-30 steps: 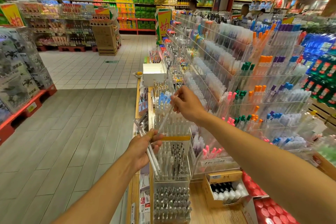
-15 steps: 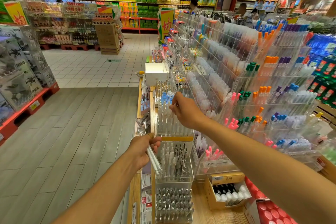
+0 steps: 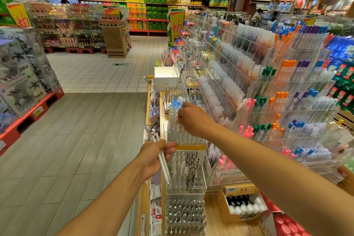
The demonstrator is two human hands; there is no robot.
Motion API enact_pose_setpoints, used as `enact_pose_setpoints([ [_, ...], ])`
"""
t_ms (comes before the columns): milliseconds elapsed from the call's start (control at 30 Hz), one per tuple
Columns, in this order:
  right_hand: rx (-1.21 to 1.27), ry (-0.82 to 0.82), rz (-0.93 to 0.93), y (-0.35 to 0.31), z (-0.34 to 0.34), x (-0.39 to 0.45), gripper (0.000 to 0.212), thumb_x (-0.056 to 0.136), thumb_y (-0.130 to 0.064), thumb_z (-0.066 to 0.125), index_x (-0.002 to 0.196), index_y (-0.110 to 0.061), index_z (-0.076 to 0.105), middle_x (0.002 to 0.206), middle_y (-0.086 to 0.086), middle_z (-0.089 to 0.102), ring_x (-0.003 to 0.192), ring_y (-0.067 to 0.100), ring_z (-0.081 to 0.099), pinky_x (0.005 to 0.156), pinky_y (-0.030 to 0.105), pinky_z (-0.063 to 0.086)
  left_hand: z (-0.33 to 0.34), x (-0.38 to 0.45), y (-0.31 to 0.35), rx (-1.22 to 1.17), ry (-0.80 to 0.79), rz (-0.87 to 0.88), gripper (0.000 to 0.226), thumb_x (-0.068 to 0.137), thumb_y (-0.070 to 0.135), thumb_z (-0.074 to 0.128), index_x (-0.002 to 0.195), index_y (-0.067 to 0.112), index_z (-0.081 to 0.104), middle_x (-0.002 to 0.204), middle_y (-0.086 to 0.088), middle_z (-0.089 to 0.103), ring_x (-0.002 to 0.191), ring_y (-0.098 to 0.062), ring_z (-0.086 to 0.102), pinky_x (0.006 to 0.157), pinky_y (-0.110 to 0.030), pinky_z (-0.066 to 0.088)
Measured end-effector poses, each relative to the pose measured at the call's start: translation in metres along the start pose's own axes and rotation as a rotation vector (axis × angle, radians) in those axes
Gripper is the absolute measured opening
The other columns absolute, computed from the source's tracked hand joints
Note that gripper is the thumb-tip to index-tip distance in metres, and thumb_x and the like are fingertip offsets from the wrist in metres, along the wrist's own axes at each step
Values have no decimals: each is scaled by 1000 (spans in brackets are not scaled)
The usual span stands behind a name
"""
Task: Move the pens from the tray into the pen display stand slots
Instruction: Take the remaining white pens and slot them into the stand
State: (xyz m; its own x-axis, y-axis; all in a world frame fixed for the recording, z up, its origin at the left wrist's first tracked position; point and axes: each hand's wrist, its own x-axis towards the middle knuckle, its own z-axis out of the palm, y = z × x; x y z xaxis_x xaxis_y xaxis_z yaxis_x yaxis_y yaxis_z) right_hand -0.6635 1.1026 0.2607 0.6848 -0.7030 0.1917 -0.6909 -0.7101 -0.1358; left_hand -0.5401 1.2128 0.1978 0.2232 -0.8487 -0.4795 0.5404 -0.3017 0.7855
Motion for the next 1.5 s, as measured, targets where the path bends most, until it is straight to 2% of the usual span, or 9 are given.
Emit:
enact_pose_setpoints([
  [233,-81,-24,67,-2,-5,0,26,97,-28,59,103,-5,68,113,9,52,88,32,60,77,42,51,0,-5,2,2,-69,2,18,101,2,47,113,-4,60,95,-19,75,63,-18,67,53,-25,55],
  [467,60,-44,115,1,-6,-7,48,88,-29,70,132,-22,53,128,2,49,109,26,57,89,43,50,2,-10,4,2,-137,25,20,101,3,49,115,-3,60,97,-18,75,64,-16,67,55,-22,56],
  [633,282,-15,28,1,-13,-11,30,95,-23,61,124,-18,62,117,2,60,95,12,57,78,21,41,1,-12,2,31,-212,42,22,101,5,48,119,-2,61,106,-19,74,68,-15,66,59,-22,55],
  [767,496,-214,-40,-4,-18,-17,28,99,-19,55,125,-17,63,118,-4,64,95,4,54,80,16,38,1,-14,3,33,-303,47,26,100,7,49,121,-1,61,112,-20,72,71,-15,67,61,-22,56],
  [933,842,-369,33,-6,-18,-28,24,100,-9,51,119,-5,65,75,-23,64,66,-10,60,61,8,46,4,-21,4,20,-415,59,41,86,14,61,123,-1,59,114,-23,70,76,-18,69,66,-25,58],
  [1100,938,-437,30,-4,-27,-37,18,99,-8,51,110,0,64,89,7,63,82,15,59,74,27,48,3,-22,0,-25,-462,55,42,87,14,61,125,-3,56,119,-26,67,79,-19,71,67,-26,59],
  [1200,953,-415,23,-3,-25,-38,21,100,-11,51,106,8,60,90,14,58,81,21,54,76,36,45,4,-21,-1,-60,-444,70,40,87,16,60,123,-2,60,118,-26,67,84,-23,71,72,-28,60],
  [1400,1253,-272,89,5,-24,-35,15,100,-14,48,87,-8,46,93,14,70,65,18,57,57,26,46,1,-14,0,-152,-230,127,23,100,11,49,109,-2,65,108,-24,70,88,-29,71,83,-38,59],
  [1500,1165,-7,114,7,-24,-29,17,99,-18,54,87,-8,46,82,10,70,56,16,60,52,26,50,-2,-11,2,-159,-42,141,16,102,11,49,103,2,61,85,-15,74,74,-22,69,64,-28,61],
])
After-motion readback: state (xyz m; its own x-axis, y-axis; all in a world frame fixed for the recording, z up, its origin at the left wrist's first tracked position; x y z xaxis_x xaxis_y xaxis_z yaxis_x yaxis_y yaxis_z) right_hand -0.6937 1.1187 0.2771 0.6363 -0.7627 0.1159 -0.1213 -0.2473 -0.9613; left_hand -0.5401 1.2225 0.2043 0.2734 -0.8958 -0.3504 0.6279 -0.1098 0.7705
